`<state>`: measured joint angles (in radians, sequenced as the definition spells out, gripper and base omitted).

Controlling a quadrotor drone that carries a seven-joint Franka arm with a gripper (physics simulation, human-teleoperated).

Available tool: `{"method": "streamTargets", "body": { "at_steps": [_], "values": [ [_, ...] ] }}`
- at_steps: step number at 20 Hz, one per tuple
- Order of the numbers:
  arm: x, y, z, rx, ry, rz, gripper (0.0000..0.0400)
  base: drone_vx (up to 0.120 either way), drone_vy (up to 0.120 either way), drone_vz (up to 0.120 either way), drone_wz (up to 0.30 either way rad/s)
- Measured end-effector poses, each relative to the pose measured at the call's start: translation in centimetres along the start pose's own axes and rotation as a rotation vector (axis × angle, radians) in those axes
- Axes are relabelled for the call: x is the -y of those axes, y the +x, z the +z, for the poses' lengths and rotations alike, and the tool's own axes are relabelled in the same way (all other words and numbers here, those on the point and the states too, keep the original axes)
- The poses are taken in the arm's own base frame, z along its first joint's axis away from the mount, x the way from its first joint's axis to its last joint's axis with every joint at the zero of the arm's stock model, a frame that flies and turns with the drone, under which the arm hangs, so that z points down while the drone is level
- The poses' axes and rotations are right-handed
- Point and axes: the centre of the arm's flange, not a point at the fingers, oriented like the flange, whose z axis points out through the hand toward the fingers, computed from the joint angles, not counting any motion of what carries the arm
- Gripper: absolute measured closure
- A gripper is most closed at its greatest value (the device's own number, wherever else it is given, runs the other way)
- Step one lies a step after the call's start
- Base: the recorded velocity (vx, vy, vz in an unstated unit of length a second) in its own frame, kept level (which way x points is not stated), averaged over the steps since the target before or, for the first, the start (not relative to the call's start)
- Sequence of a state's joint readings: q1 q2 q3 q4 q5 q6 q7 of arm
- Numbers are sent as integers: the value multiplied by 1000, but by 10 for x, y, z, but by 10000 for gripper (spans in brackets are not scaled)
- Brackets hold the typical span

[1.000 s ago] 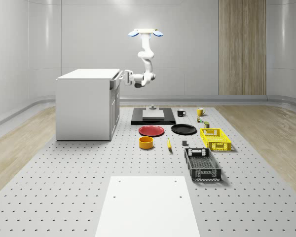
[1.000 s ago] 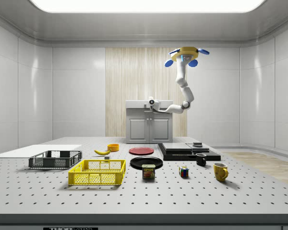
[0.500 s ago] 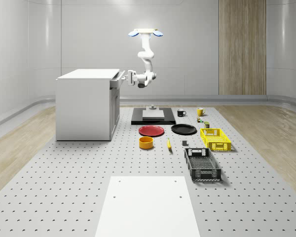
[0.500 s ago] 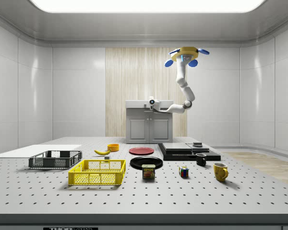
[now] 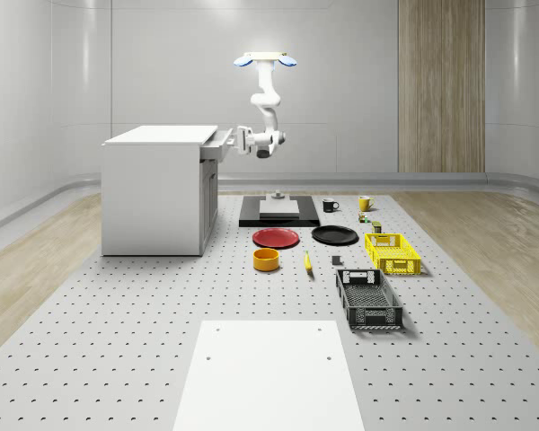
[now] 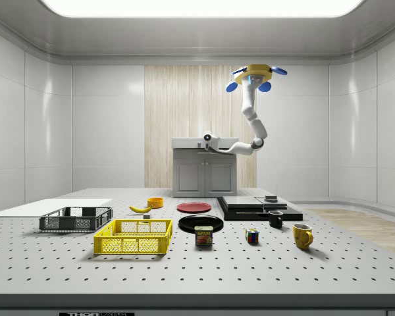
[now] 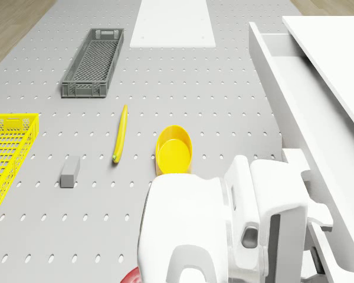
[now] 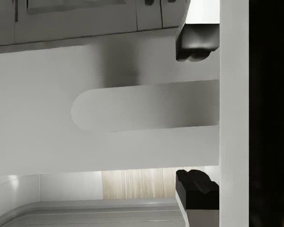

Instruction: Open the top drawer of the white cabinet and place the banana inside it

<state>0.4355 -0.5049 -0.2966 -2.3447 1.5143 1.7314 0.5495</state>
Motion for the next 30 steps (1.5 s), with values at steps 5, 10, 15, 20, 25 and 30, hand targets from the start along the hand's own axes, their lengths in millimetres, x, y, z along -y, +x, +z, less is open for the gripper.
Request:
{"method": "streamTargets", "body": {
  "at_steps": [5, 10, 15, 20, 25, 30],
  "values": [
    [2, -8, -17, -32, -2, -39, 247, 0, 0, 0, 0],
    [0, -7, -40, -49, -7, -75, 246, 0, 0, 0, 0],
    [2, -13, -67, -53, -6, -67, 272, 0, 0, 0, 0],
    [-55, 85, -84, 95, 58, -101, 135, 0, 0, 0, 0],
    [-49, 82, -118, 13, 22, -81, 249, 0, 112, 0, 0],
    [-29, 36, -126, -27, 6, -72, 282, 0, 120, 0, 0]
  ]
}}
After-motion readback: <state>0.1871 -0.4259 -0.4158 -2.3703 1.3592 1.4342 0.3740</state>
